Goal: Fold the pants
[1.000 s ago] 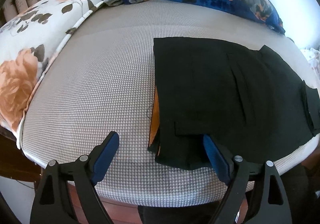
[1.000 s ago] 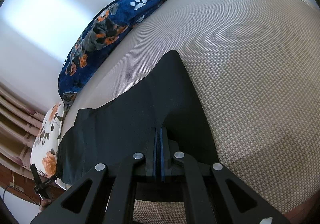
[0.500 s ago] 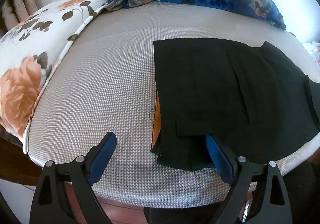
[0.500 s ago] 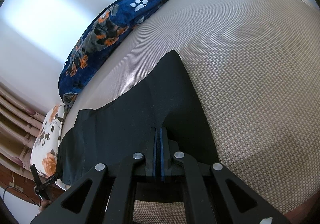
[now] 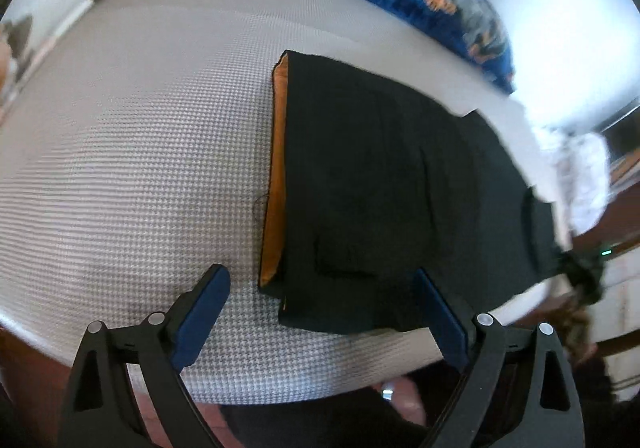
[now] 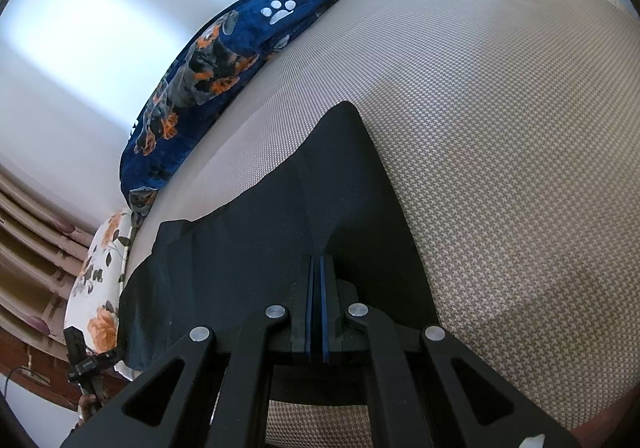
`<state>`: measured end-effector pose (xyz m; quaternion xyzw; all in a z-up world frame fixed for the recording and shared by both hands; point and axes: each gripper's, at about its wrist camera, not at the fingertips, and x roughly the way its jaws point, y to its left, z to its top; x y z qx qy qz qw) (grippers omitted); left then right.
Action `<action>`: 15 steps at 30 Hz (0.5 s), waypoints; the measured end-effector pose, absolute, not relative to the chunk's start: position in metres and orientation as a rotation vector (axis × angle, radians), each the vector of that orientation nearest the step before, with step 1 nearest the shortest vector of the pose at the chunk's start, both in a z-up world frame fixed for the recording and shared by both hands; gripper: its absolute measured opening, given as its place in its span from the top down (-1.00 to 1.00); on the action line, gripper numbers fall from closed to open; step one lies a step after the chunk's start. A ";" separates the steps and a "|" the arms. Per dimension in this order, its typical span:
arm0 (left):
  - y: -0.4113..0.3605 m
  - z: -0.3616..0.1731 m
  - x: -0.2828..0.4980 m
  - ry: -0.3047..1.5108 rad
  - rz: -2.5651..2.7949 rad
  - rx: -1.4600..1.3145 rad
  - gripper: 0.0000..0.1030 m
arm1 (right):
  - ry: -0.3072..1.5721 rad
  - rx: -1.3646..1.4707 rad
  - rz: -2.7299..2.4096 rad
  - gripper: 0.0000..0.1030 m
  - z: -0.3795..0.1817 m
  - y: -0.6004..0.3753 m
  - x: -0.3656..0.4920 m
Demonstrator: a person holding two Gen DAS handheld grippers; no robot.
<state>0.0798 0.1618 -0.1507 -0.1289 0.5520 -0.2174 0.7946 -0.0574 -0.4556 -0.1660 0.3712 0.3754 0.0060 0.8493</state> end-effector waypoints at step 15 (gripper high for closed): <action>0.158 -0.160 0.120 1.283 -0.841 -0.520 -0.73 | 0.775 0.811 0.003 0.97 -0.167 -0.457 -0.060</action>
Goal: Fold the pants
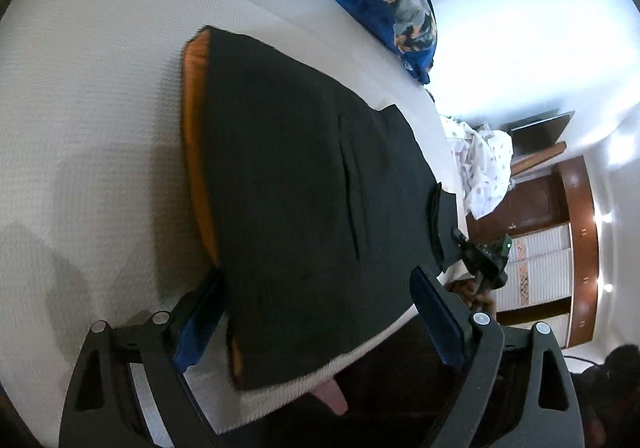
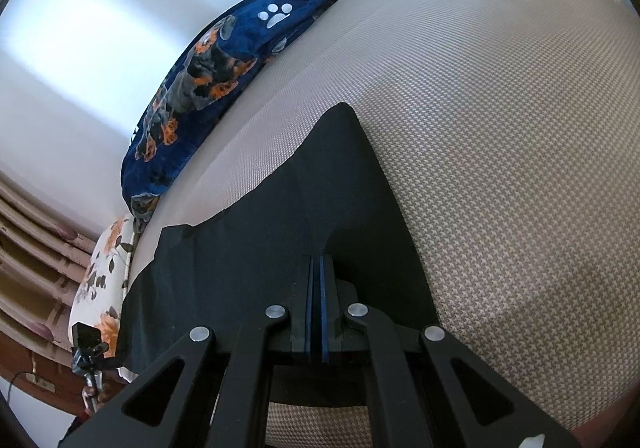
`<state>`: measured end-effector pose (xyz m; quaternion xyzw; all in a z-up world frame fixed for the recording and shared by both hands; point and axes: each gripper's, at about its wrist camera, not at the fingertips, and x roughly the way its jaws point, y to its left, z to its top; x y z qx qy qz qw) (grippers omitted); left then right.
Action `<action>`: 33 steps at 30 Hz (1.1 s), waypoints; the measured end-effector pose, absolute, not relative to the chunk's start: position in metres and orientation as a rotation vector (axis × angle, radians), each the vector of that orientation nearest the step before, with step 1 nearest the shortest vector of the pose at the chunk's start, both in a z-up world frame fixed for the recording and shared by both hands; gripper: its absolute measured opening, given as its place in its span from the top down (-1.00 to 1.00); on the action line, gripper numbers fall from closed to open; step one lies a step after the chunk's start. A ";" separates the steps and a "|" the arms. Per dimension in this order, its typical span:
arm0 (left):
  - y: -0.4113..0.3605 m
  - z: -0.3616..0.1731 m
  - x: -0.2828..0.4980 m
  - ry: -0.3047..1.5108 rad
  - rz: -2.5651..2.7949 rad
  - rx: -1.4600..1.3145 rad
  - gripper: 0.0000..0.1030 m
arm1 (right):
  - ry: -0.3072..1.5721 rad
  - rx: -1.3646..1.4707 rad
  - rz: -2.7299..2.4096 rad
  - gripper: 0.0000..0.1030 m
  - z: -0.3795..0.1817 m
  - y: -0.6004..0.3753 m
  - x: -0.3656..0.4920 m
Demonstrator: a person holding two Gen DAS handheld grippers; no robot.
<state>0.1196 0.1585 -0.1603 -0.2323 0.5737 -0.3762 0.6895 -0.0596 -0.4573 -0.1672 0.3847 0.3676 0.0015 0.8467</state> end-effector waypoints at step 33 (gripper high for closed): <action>0.113 -0.073 0.081 0.944 -0.585 -0.538 0.42 | 0.776 0.833 -0.002 0.97 -0.168 -0.459 -0.060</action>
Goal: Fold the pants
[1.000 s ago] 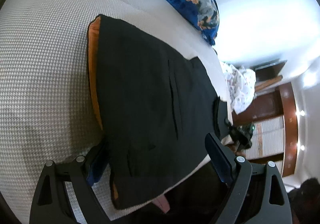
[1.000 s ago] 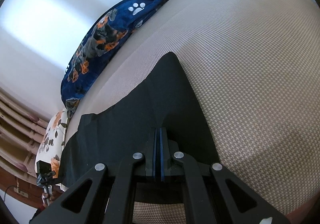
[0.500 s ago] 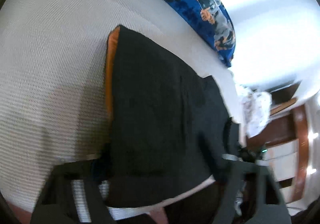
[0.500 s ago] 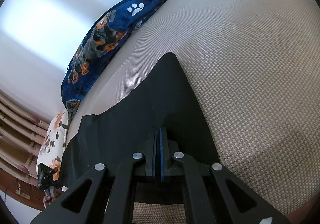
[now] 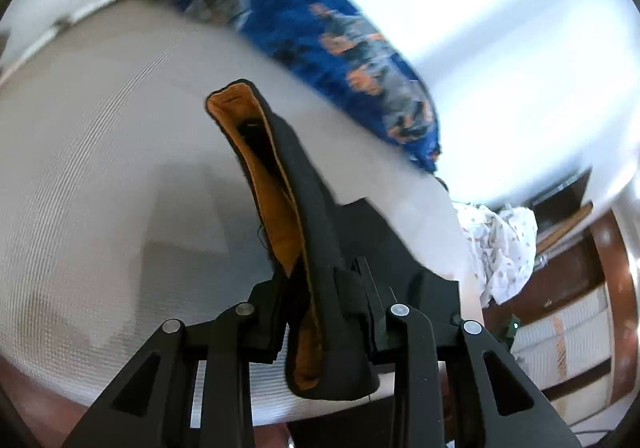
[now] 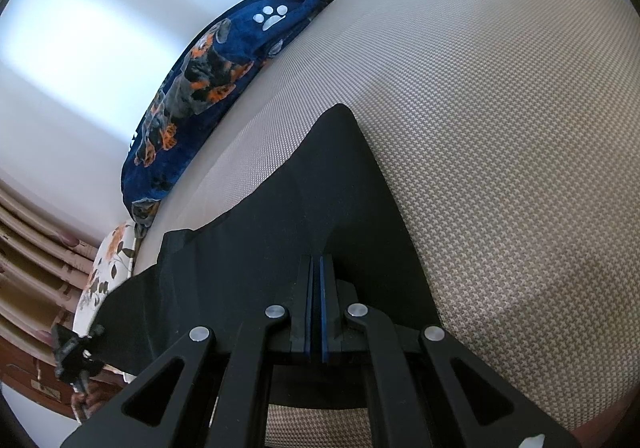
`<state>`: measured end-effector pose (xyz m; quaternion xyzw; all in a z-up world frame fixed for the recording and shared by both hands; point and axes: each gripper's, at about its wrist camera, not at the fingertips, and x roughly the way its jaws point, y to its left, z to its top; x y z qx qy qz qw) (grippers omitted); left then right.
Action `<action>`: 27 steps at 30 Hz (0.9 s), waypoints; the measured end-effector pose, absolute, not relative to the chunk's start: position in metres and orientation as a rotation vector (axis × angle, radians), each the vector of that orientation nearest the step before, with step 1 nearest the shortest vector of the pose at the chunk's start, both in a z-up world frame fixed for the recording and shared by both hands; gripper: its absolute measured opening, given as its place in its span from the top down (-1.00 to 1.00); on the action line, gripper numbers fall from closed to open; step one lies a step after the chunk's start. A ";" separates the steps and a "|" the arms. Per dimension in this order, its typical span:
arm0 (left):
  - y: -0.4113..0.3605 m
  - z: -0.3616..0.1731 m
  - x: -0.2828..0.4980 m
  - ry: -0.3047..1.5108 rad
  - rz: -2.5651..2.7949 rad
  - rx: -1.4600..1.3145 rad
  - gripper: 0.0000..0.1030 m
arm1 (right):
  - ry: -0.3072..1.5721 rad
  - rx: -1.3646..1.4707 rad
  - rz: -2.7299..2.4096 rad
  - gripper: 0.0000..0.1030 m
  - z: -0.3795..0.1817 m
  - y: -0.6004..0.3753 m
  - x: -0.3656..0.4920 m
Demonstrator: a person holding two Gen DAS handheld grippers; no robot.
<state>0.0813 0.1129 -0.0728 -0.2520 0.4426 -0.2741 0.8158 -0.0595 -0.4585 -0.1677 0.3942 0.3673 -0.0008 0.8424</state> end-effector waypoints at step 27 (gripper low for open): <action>-0.157 -0.043 0.079 0.977 -0.953 -0.265 0.42 | 0.713 0.934 0.212 0.19 -0.135 -0.425 -0.038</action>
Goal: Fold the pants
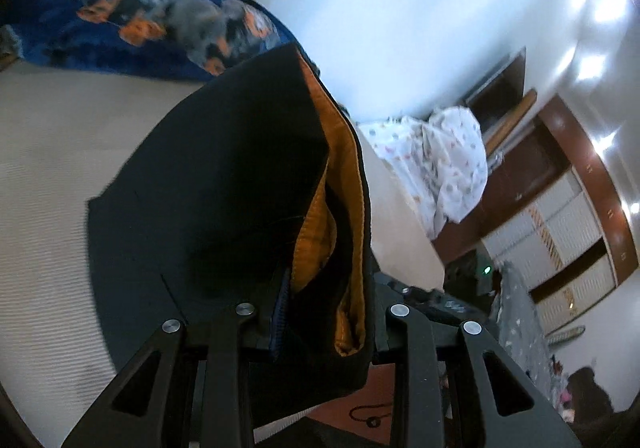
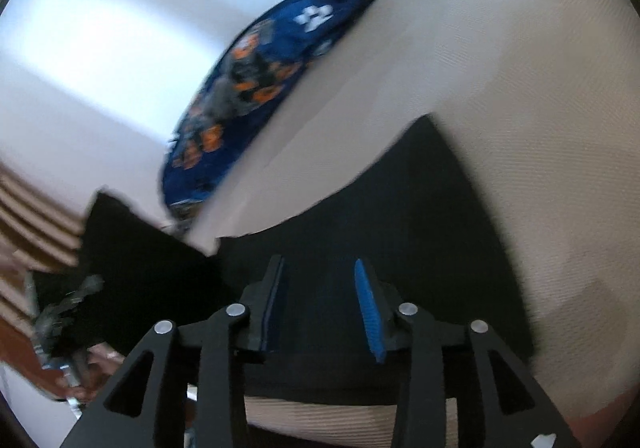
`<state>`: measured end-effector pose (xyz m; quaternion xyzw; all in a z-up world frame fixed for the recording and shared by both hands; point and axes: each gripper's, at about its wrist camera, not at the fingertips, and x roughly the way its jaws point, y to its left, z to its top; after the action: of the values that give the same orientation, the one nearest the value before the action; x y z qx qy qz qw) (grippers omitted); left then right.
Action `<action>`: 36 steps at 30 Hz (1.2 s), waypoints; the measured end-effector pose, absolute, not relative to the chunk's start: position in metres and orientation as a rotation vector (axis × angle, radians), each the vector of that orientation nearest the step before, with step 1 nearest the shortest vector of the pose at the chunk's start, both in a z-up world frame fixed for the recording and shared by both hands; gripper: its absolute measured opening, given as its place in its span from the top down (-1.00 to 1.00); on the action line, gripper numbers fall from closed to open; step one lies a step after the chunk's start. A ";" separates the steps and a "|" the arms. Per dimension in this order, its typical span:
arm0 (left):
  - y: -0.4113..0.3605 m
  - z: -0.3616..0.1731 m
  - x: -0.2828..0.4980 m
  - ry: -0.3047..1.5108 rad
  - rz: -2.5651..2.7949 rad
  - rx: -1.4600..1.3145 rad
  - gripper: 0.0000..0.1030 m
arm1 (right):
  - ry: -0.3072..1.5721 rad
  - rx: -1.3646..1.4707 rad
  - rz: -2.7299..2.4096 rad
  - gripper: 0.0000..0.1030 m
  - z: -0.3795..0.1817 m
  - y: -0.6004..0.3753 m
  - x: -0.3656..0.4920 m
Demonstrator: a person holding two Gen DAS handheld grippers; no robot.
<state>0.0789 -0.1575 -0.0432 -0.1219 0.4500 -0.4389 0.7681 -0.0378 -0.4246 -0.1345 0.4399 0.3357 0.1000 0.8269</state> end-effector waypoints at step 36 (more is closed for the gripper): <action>-0.093 -0.071 0.040 0.943 -0.747 -0.025 -0.10 | 0.907 1.105 0.462 -0.28 -0.163 -0.369 0.033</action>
<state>0.0401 -0.0932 -0.0707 -0.0116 0.4436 -0.3513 0.8244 0.0331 -0.3694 -0.1634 0.5018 0.4122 0.2097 0.7310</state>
